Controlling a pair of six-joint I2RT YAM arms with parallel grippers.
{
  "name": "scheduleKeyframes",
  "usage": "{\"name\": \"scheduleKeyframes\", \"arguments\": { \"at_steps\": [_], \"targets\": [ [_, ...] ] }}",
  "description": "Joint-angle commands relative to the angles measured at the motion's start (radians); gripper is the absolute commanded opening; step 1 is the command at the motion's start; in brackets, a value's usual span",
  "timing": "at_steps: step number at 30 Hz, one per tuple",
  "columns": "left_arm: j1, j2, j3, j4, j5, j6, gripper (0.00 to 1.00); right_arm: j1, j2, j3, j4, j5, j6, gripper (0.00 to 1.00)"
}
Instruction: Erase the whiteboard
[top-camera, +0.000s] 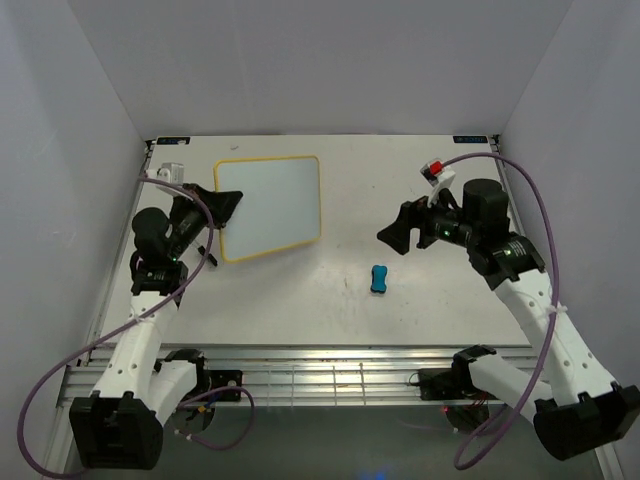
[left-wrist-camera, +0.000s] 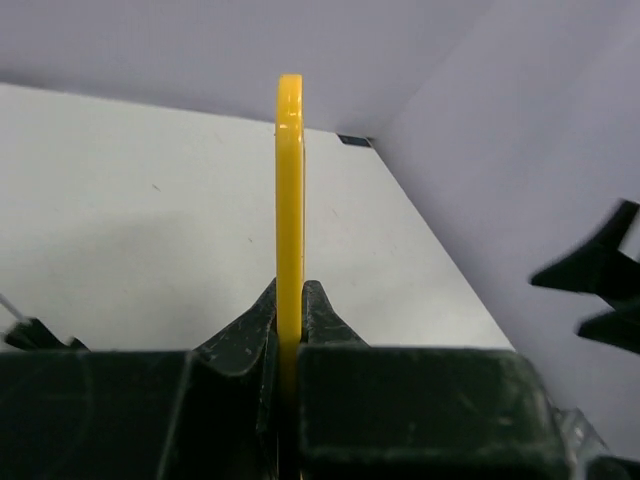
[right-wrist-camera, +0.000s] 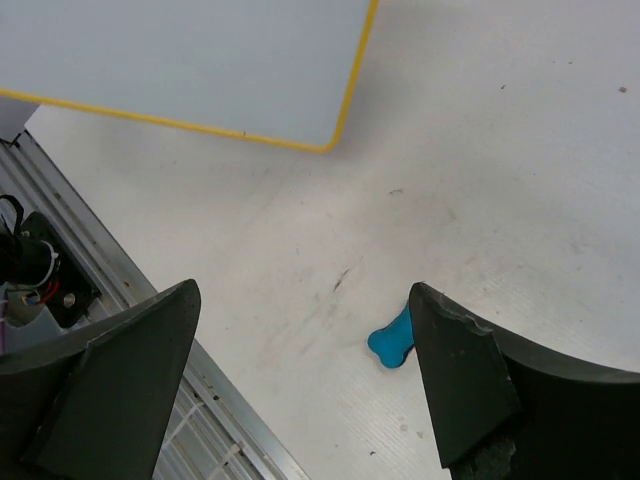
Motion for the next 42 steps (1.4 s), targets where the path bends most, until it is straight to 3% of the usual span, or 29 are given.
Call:
{"name": "scheduleKeyframes", "arguments": {
  "at_steps": [1, 4, 8, 11, 13, 15, 18, 23, 31, 37, 42],
  "targets": [
    [0.014, 0.071, 0.141, 0.089, -0.152, 0.127, 0.00, 0.001, -0.103, -0.074, 0.000, 0.063, 0.025, 0.90],
    [0.028, 0.142, 0.181, 0.195, -0.145, 0.202, 0.00, 0.003, -0.150, -0.118, 0.020, 0.060, 0.042, 0.90],
    [0.031, 0.191, 0.123, 0.547, -0.005, 0.377, 0.00, 0.009, -0.173, -0.158, 0.067, 0.025, 0.085, 0.90],
    [0.094, 0.220, 0.147, 0.539, 0.059, 0.475, 0.00, 0.020, -0.172, -0.175, 0.075, 0.000, 0.091, 0.90],
    [0.187, 0.264, 0.182, 0.534, 0.222, 0.447, 0.00, 0.029, -0.183, -0.177, 0.071, 0.000, 0.091, 0.90],
    [0.261, 0.286, 0.191, 0.534, 0.291, 0.419, 0.00, 0.049, -0.202, -0.181, 0.071, 0.013, 0.094, 0.90],
    [0.293, 0.290, 0.178, 0.525, 0.288, 0.433, 0.00, 0.095, -0.218, -0.175, 0.059, 0.046, 0.083, 0.90],
    [0.352, 0.320, 0.189, 0.543, 0.472, 0.353, 0.00, 0.207, -0.218, -0.163, 0.026, 0.150, 0.048, 0.90],
    [0.367, 0.309, 0.093, 0.684, 0.475, 0.252, 0.00, 0.244, -0.197, -0.168, 0.031, 0.161, 0.036, 0.90],
    [0.396, 0.356, 0.050, 0.698, 0.515, 0.244, 0.00, 0.250, -0.198, -0.169, 0.025, 0.157, 0.033, 0.90],
    [0.465, 0.401, 0.006, 0.858, 0.515, 0.155, 0.00, 0.254, -0.198, -0.175, 0.028, 0.151, 0.031, 0.90]
  ]
}}
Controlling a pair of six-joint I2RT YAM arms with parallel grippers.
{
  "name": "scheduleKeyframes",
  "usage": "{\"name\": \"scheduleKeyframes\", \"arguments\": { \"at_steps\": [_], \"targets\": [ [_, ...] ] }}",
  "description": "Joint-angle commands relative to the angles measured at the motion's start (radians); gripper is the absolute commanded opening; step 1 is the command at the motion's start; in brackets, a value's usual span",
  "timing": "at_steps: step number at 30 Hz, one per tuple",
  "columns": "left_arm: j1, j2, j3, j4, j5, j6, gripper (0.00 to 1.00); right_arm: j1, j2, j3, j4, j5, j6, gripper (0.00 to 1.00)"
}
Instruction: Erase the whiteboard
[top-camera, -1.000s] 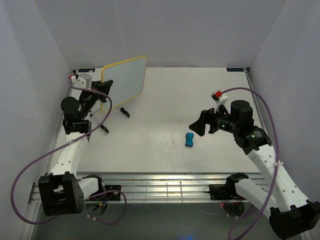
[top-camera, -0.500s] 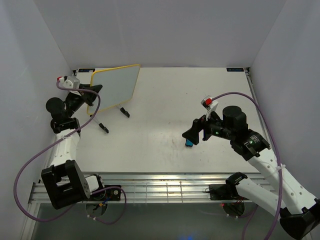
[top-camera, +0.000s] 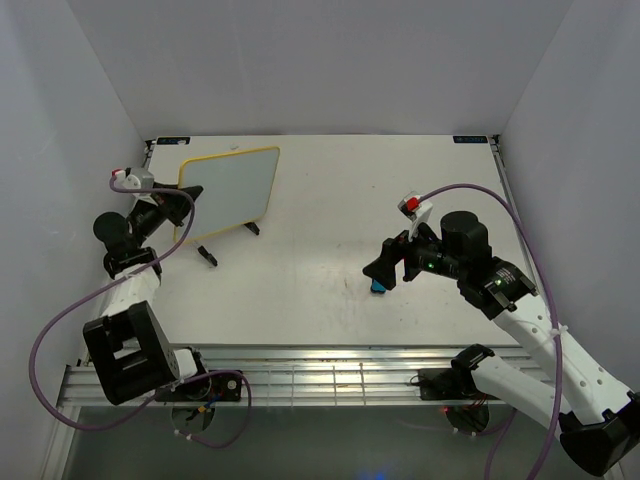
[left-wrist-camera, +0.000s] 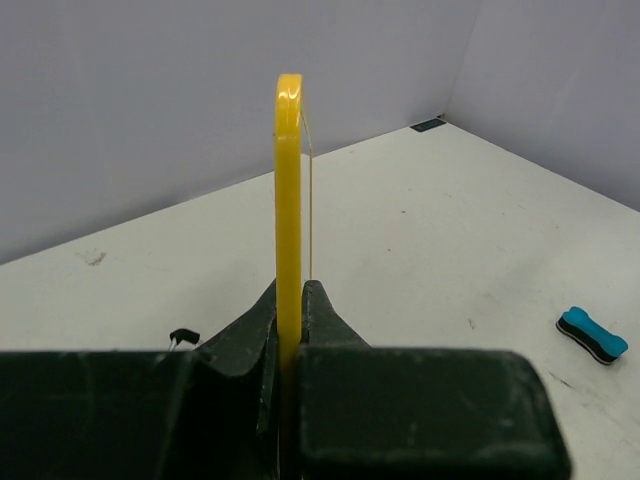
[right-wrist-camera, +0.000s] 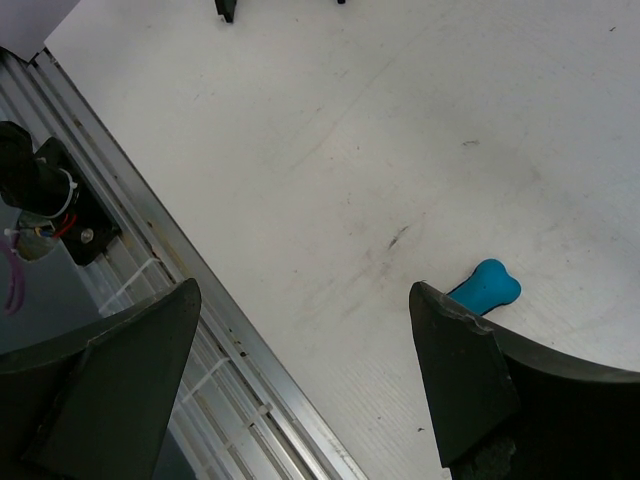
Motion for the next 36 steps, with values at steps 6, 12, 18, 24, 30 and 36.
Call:
{"name": "scheduleKeyframes", "arguments": {
  "at_steps": [6, 12, 18, 24, 30, 36],
  "targets": [
    [0.078, 0.074, 0.001, 0.289, 0.024, -0.154, 0.00, 0.011, -0.005, -0.001, 0.013, 0.002, -0.018, 0.90],
    [0.087, 0.128, 0.008, 0.257, 0.058, -0.122, 0.00, 0.013, 0.006, -0.001, 0.016, -0.008, -0.022, 0.90],
    [0.142, 0.157, -0.011, 0.271, 0.067, -0.109, 0.00, 0.016, 0.006, -0.004, 0.013, -0.015, -0.024, 0.90],
    [0.162, 0.232, 0.020, 0.306, 0.127, -0.134, 0.00, 0.024, 0.003, -0.011, 0.017, -0.020, -0.025, 0.90],
    [0.164, 0.327, 0.037, 0.370, 0.184, -0.161, 0.00, 0.027, 0.002, -0.014, 0.017, -0.035, -0.029, 0.90],
    [0.191, 0.448, 0.017, 0.527, 0.196, -0.246, 0.00, 0.030, -0.005, -0.019, 0.019, -0.049, -0.027, 0.90]
  ]
}}
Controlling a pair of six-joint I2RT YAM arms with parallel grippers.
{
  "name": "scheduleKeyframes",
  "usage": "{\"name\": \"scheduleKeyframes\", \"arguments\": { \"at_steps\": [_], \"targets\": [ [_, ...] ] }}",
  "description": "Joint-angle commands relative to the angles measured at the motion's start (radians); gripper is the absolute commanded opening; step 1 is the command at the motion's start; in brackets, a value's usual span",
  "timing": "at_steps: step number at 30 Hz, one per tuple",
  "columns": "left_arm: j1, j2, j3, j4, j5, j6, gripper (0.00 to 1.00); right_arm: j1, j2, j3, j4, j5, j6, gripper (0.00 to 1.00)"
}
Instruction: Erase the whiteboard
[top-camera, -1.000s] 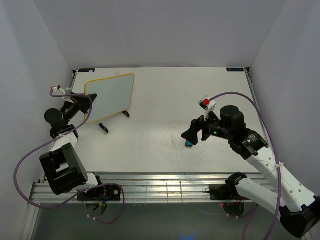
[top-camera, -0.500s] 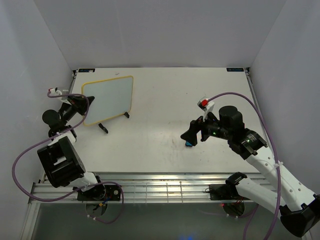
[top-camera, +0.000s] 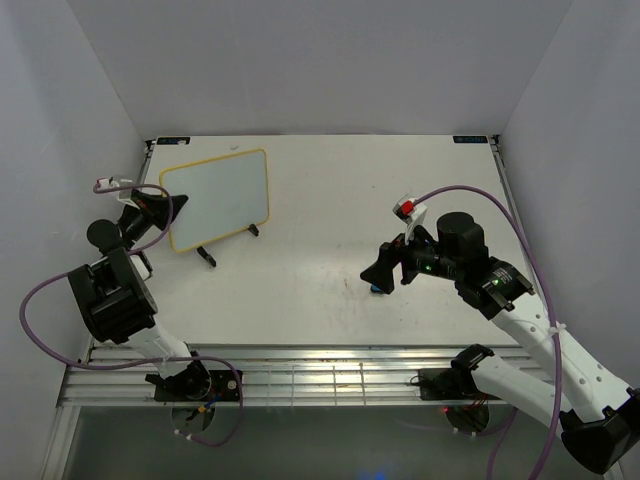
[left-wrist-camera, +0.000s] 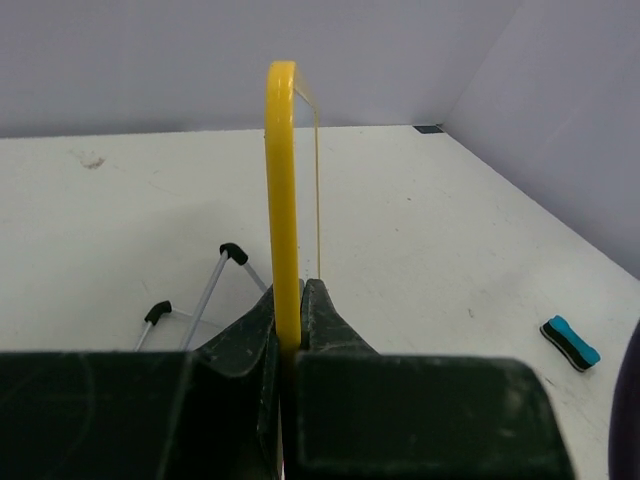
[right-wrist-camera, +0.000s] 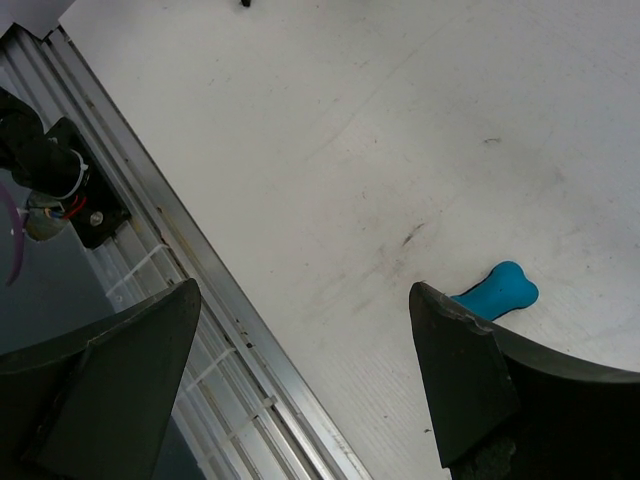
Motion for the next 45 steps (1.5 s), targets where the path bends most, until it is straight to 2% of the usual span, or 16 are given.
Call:
{"name": "scheduleKeyframes", "arguments": {
  "at_steps": [1, 12, 24, 32, 45],
  "targets": [
    [0.042, 0.073, 0.001, 0.167, 0.090, 0.005, 0.00, 0.009, -0.014, -0.016, 0.019, -0.027, -0.015, 0.90],
    [0.105, 0.206, -0.032, 0.247, 0.154, 0.063, 0.00, 0.009, 0.007, -0.014, 0.028, -0.052, -0.018, 0.90],
    [0.113, 0.253, -0.068, 0.267, 0.138, 0.250, 0.00, 0.012, -0.008, -0.023, 0.037, -0.070, -0.019, 0.90],
    [0.127, 0.272, -0.054, 0.269, 0.133, 0.267, 0.00, 0.014, -0.018, -0.031, 0.052, -0.081, -0.021, 0.90],
    [0.139, 0.315, 0.035, 0.269, 0.202, 0.235, 0.00, 0.014, -0.016, -0.040, 0.062, -0.087, -0.022, 0.90]
  ]
}}
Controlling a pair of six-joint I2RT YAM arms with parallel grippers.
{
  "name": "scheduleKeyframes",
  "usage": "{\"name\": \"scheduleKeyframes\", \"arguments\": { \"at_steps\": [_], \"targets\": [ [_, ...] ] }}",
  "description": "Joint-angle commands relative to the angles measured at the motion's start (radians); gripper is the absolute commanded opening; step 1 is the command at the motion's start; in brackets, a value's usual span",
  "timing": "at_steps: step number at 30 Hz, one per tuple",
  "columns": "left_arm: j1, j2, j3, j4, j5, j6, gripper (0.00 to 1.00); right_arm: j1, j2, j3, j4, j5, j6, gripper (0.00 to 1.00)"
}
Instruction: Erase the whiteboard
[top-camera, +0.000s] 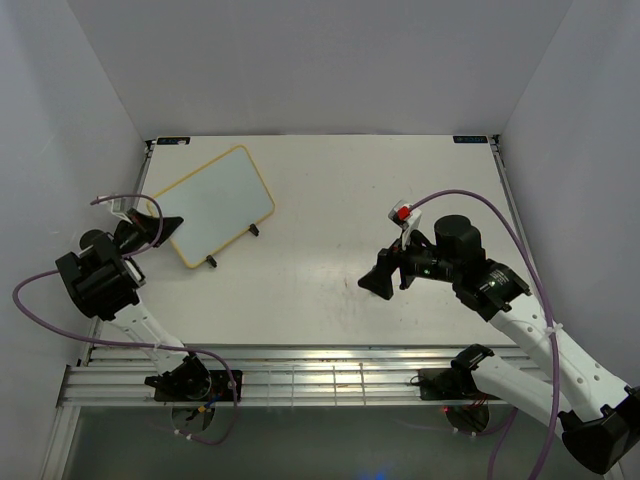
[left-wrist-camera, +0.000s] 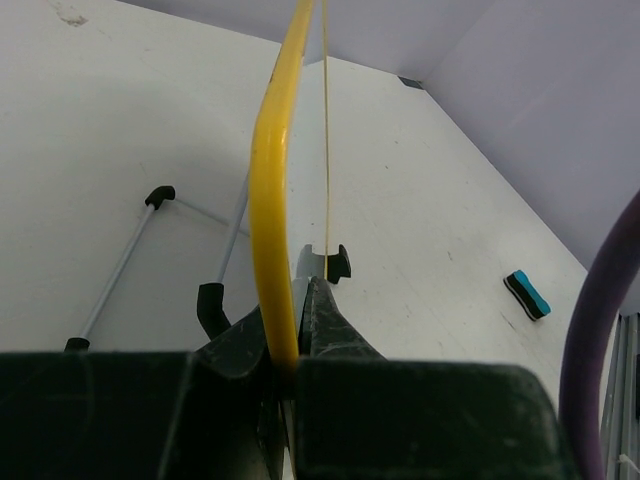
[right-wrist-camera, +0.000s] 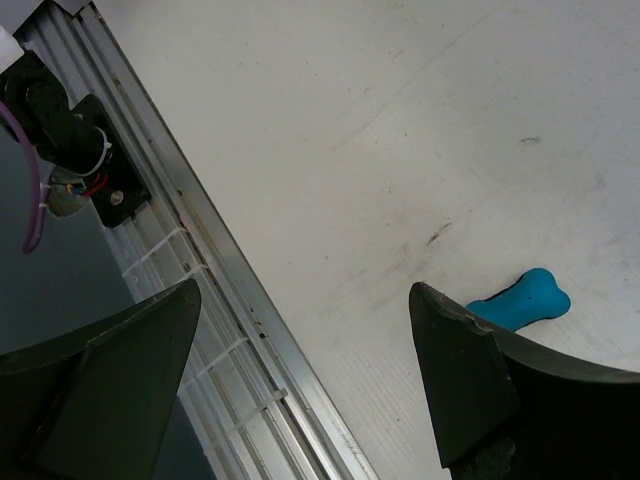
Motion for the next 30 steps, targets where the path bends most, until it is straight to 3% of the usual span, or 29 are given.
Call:
{"name": "scheduleKeyframes", "arguments": {
  "at_steps": [1, 8, 23, 30],
  "targets": [
    [0.024, 0.050, -0.010, 0.260, 0.048, 0.293, 0.00, 0.008, -0.016, -0.007, 0.038, -0.015, -0.012, 0.90],
    [0.098, 0.044, -0.070, 0.258, 0.045, 0.315, 0.00, 0.008, -0.029, -0.008, 0.036, -0.012, -0.012, 0.90],
    [0.136, 0.004, -0.096, 0.252, -0.015, 0.299, 0.00, 0.009, -0.036, -0.015, 0.041, -0.014, -0.012, 0.90],
    [0.139, 0.005, -0.106, 0.249, -0.020, 0.283, 0.10, 0.009, -0.042, -0.013, 0.042, -0.020, -0.010, 0.90]
  ]
}}
